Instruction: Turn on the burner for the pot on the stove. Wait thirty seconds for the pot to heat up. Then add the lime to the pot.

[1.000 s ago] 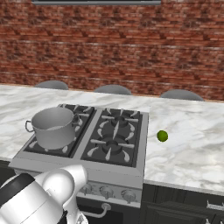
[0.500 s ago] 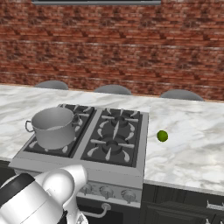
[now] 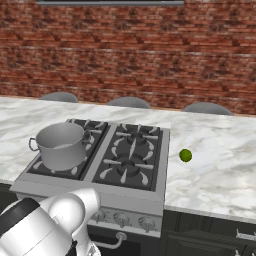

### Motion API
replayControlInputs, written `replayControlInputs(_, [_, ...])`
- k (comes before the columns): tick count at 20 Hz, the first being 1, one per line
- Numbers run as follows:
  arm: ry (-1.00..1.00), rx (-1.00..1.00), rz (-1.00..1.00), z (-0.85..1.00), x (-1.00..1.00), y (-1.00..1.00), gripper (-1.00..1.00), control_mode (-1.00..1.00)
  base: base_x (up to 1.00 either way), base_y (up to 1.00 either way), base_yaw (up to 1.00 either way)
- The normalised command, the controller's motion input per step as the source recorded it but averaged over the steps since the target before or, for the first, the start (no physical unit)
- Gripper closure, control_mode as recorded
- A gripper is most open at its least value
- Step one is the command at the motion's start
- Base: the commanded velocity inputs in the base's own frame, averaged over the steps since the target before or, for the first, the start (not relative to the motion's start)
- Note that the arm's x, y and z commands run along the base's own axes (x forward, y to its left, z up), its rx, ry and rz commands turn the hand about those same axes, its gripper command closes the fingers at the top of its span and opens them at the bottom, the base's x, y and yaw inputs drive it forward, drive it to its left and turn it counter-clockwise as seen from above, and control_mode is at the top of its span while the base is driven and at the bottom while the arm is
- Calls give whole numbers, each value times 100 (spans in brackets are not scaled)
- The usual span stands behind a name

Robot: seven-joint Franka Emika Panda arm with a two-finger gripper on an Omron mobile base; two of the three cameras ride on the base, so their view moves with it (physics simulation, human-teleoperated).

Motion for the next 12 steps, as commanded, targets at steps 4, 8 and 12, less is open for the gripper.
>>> replayControlInputs(4, [0, 0, 0, 0, 0, 0, 100, -100, 0, 0, 0])
replayControlInputs(8, [0, 0, 0, 0, 0, 0, 100, -100, 0, 0, 0])
replayControlInputs(12, [0, 0, 0, 0, 0, 0, 100, -100, 0, 0, 0])
